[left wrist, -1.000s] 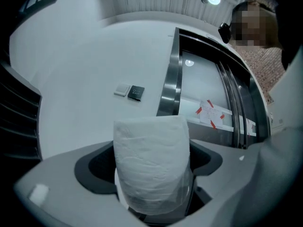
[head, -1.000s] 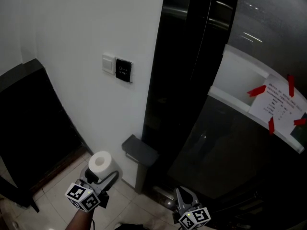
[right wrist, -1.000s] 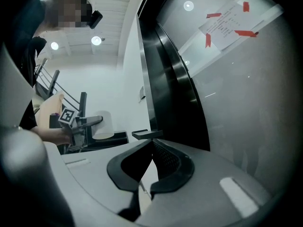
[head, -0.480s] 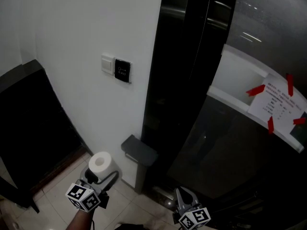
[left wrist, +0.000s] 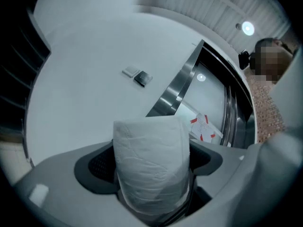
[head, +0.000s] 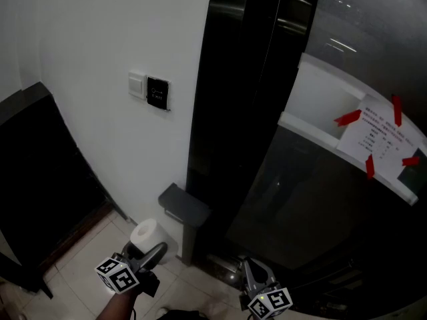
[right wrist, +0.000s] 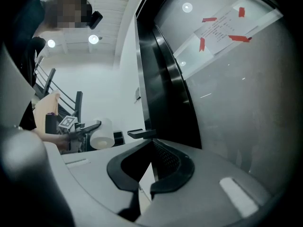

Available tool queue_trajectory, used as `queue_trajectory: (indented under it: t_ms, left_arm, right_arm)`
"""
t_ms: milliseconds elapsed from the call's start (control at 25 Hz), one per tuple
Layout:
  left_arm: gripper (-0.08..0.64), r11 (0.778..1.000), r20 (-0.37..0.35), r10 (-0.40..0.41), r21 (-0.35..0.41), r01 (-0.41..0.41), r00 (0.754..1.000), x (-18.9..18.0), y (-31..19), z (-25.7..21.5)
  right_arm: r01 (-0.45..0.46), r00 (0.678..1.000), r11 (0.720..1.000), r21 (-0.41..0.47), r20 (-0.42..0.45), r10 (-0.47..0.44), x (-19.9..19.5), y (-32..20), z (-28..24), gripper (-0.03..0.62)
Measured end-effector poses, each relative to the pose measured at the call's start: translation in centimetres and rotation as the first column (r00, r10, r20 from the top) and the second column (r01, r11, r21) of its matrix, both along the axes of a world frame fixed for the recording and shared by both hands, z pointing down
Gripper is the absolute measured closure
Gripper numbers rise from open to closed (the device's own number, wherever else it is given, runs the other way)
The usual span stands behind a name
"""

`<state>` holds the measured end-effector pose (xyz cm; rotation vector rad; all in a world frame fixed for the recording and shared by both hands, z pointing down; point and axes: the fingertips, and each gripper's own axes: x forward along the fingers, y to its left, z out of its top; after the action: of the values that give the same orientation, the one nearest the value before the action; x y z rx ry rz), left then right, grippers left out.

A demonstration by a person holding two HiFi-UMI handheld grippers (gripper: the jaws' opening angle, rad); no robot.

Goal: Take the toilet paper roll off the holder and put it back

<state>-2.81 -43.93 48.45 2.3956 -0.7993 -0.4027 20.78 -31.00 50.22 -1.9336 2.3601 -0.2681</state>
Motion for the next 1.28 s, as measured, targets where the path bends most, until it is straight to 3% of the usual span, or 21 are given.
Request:
queue_trajectory:
  t_ms: [160, 680, 880, 960, 1080, 1280]
  left_arm:
    - [0.109, 0.995, -0.052, 0.073, -0.069, -0.077, 0.996, 2.8, 1.0, 1.8]
    - [0.109, 0.948, -0.077, 0.288, -0.115, -0.296, 0.955, 11.6, 3.6, 4.1]
    - [0.109, 0.919, -0.092, 0.369, -0.115, -0.378, 0.925, 13.8, 3.9, 3.8]
    - [0.109, 0.899, -0.129, 0.400, -0.136, -0.415, 0.908, 14.8, 4.3, 4.1]
    - [0.109, 0.869, -0.219, 0.404, -0.210, -0.447, 0.888, 16.0, 4.8, 5.3]
    - [0.109, 0.850, -0.303, 0.326, -0.321, -0.418, 0.896, 16.7, 4.4, 8.1]
  right_arm:
    - [-0.040, 0.999, 0.999, 0.001, 0.006, 0.040, 1.5, 1.3, 0.5, 0.578]
    - [-0.196, 0.981, 0.981, 0.005, 0.008, 0.196, 6.0, 6.0, -0.2, 0.578]
    - [-0.229, 0.973, 0.973, 0.006, 0.018, 0.229, 6.8, 7.2, -0.2, 0.578]
    - [-0.241, 0.970, 0.971, 0.005, 0.021, 0.241, 7.1, 7.6, -0.1, 0.578]
    - [-0.267, 0.963, 0.964, -0.001, 0.026, 0.267, 7.7, 8.2, 0.0, 0.578]
    - [-0.306, 0.952, 0.952, 0.007, 0.031, 0.306, 8.8, 9.0, -0.4, 0.578]
